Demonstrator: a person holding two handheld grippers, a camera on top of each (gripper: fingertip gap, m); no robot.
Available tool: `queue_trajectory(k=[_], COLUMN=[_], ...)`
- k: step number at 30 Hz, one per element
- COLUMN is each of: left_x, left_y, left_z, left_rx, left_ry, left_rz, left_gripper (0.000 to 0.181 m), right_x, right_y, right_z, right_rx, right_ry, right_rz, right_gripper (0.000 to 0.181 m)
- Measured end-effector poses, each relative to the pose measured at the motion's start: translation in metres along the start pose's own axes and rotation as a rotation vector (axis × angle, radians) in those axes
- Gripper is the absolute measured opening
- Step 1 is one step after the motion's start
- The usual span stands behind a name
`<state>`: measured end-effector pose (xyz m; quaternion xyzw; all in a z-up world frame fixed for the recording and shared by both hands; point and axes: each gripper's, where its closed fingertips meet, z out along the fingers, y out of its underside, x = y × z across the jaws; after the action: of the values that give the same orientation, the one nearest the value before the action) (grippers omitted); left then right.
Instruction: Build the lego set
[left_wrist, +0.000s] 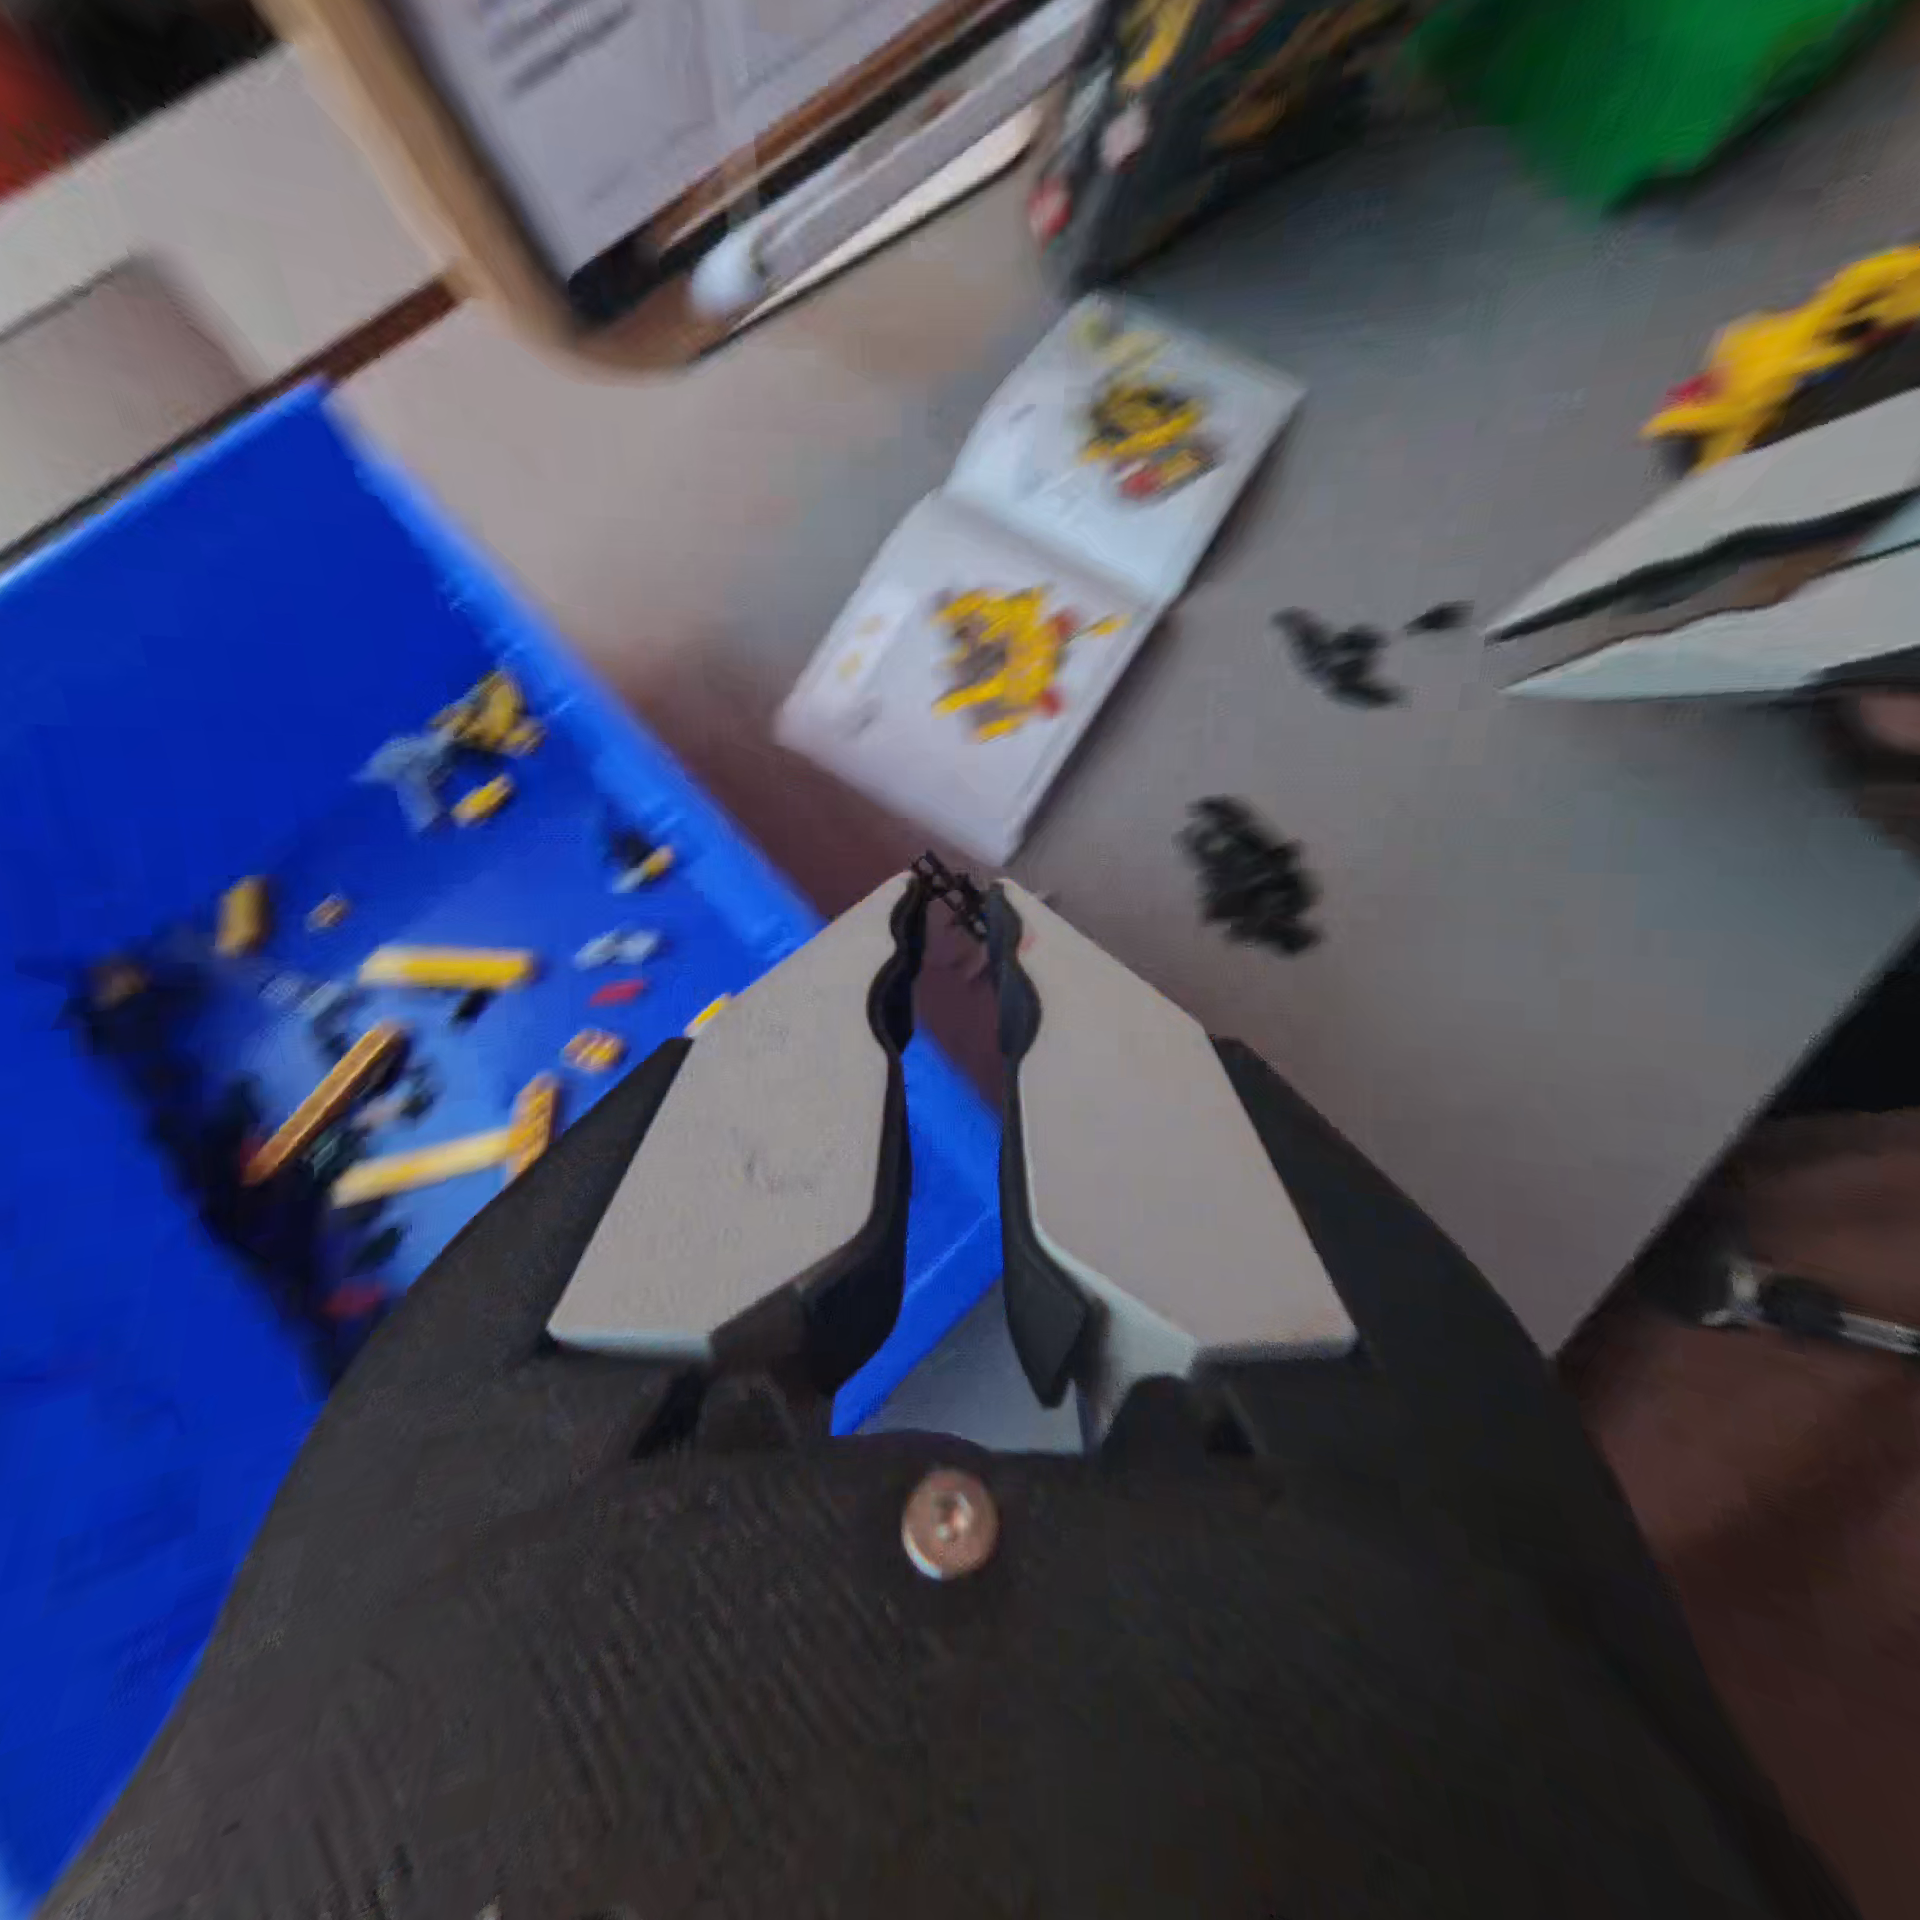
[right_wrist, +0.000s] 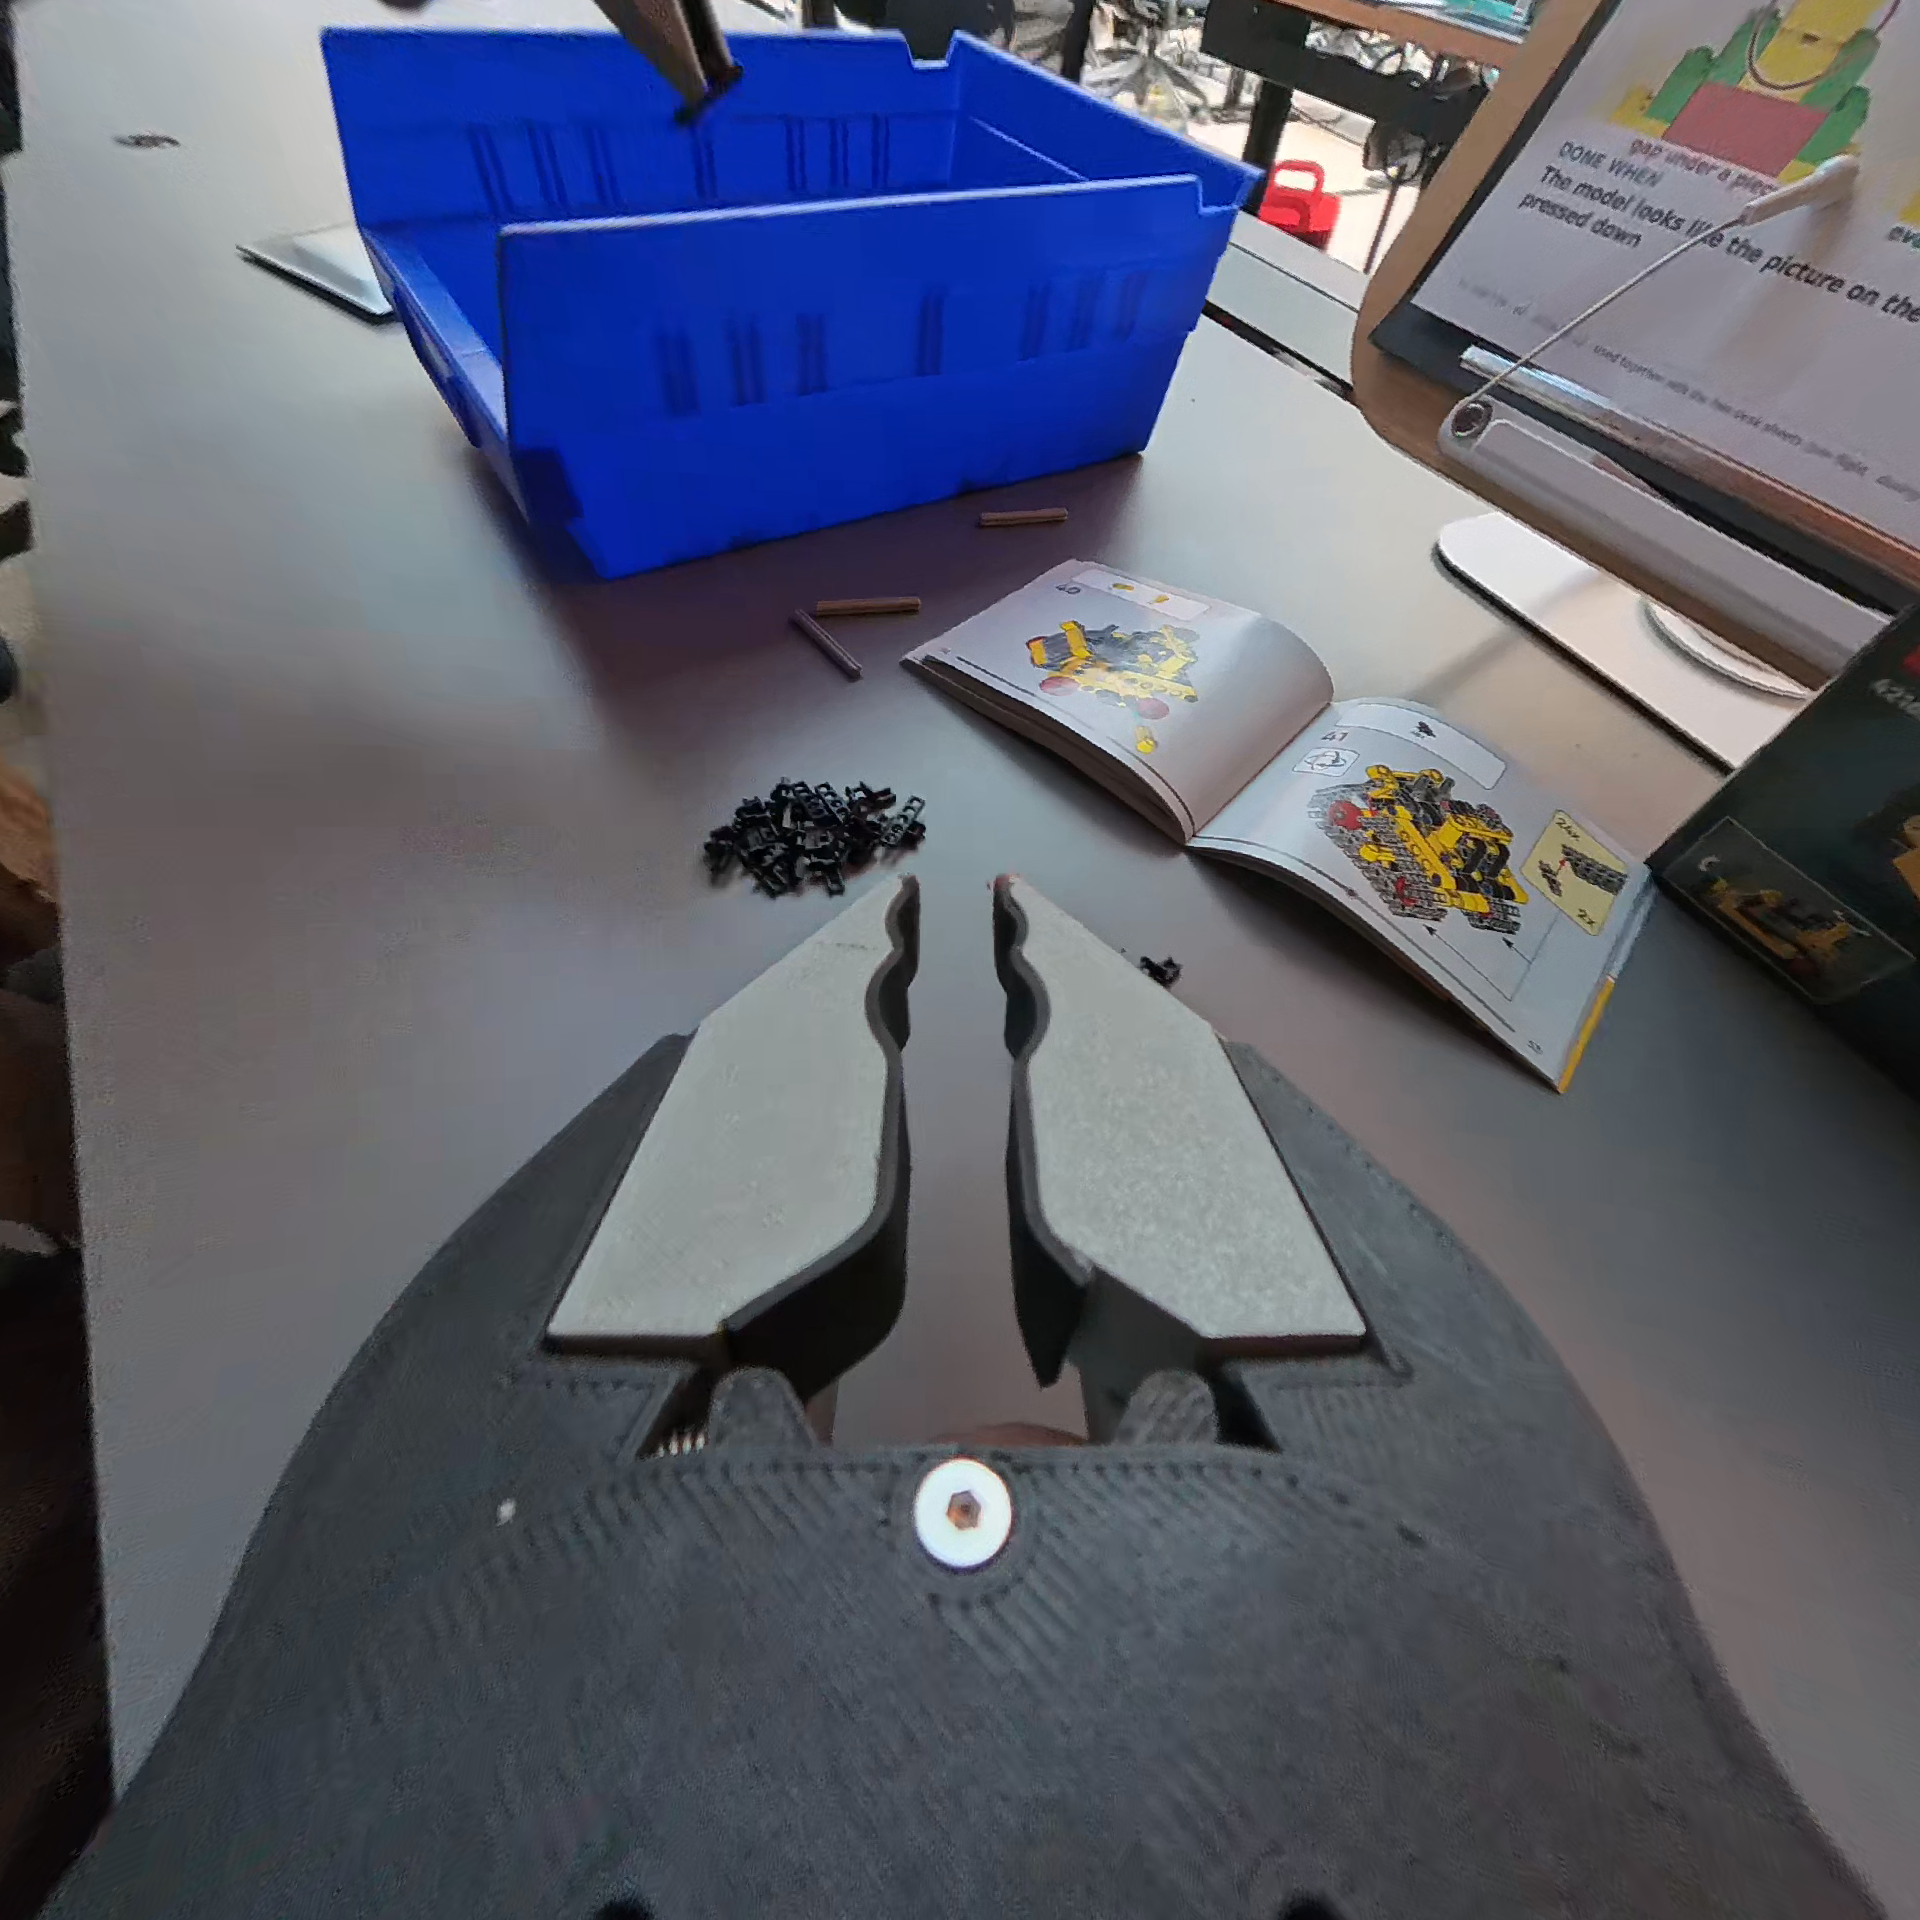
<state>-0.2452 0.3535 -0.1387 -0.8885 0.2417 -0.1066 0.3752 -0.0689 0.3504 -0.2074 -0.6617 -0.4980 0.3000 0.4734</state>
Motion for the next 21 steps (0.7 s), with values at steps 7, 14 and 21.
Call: queue_trajectory(k=[7, 14, 21], left_x=[0.141, 0.162, 0.162], left_y=[-0.023, -0.03, -0.027], left_z=[0.07, 0.078, 0.085], left_rx=[0.28, 0.374, 0.366], left_ry=[0.389, 0.637, 0.727], left_rz=[-0.073, -0.337, -0.502], left_gripper=[0.008, 0.008, 0.008], right_x=[-0.018, -0.025, -0.018], right_y=[-0.029, -0.032, -0.026], right_z=[-0.015, -0.015, -0.011], right_rx=[0.174, 0.177, 0.132], right_ry=[-0.065, -0.016, 0.048], right_rz=[-0.063, -0.171, -0.198], right_gripper=[0.022, 0.017, 0.006])
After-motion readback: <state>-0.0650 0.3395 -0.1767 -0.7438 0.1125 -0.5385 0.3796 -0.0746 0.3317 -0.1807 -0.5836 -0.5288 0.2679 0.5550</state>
